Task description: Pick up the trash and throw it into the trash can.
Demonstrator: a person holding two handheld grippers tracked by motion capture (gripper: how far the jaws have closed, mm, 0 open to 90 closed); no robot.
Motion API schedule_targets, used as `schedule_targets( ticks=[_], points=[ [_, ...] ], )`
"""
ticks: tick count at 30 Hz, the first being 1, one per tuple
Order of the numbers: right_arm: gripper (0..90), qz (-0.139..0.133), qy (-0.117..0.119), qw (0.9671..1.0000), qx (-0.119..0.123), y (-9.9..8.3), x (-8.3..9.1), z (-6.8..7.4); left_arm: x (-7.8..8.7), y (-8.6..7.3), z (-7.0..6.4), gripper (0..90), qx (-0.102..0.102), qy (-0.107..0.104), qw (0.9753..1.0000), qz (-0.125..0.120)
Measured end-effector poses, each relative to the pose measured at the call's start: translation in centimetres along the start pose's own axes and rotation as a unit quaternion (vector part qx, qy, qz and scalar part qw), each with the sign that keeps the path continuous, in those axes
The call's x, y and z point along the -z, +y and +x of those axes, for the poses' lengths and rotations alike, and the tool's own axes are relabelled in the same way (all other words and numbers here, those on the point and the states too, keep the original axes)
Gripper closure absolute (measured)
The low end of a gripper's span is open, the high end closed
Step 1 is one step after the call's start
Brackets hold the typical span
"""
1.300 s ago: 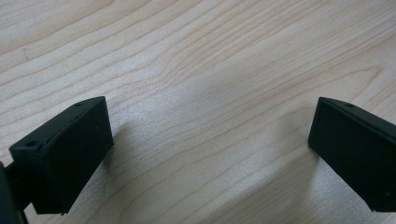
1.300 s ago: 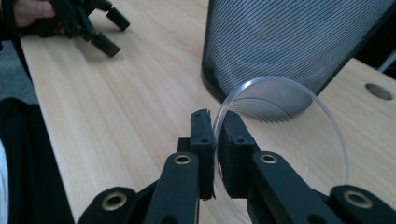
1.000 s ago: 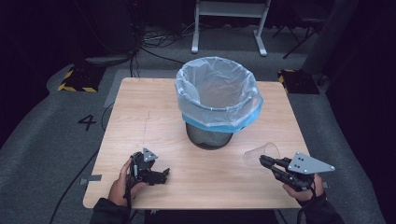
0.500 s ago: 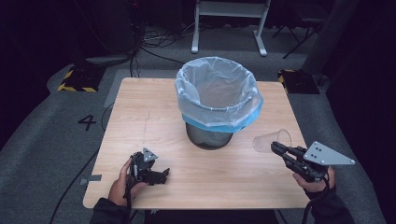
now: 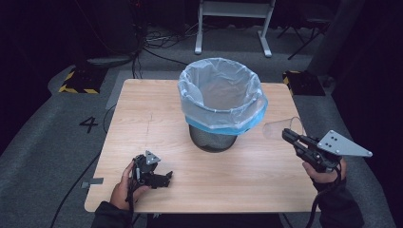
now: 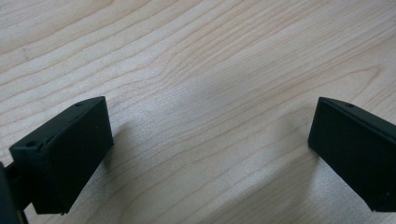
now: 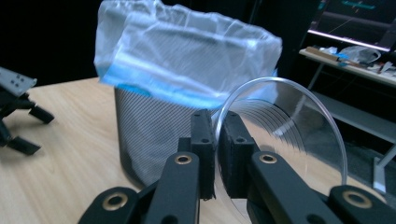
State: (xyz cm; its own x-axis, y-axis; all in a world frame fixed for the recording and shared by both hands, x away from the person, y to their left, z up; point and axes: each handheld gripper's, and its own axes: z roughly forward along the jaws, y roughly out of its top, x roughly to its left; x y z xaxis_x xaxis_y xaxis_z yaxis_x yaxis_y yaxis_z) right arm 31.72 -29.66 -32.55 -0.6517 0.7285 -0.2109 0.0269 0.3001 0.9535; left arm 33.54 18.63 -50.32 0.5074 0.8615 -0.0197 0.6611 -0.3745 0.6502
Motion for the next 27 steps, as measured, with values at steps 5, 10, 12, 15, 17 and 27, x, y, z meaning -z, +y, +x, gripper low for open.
schedule_targets(
  ticks=[5,10,12,15,17,27],
  points=[
    [85.3,-0.022,-0.009,0.9997,-0.008,1.2,0.1,-0.6,0.0,0.0,0.0,0.0,-0.001,0.000,1.0000,0.001],
    [85.3,-0.039,-0.012,0.9991,-0.010,2.5,-0.1,-0.9,0.0,0.0,0.0,0.0,-0.001,0.000,1.0000,0.001],
    [85.3,-0.041,-0.016,0.9990,-0.007,2.8,-0.2,-0.9,0.0,0.0,0.0,0.0,0.000,0.000,1.0000,0.000],
    [85.4,-0.048,-0.022,0.9986,-0.004,3.3,-0.2,-1.1,0.0,0.0,0.0,0.0,0.000,-0.001,1.0000,0.000],
    [85.4,-0.052,-0.025,0.9983,-0.005,3.4,-0.3,-1.1,0.0,0.0,0.0,0.0,-0.001,0.000,1.0000,0.001],
    [85.4,-0.068,-0.041,0.9968,-0.001,4.7,-0.7,-1.7,0.0,0.0,0.0,0.0,0.000,0.001,1.0000,0.000]
  ],
)
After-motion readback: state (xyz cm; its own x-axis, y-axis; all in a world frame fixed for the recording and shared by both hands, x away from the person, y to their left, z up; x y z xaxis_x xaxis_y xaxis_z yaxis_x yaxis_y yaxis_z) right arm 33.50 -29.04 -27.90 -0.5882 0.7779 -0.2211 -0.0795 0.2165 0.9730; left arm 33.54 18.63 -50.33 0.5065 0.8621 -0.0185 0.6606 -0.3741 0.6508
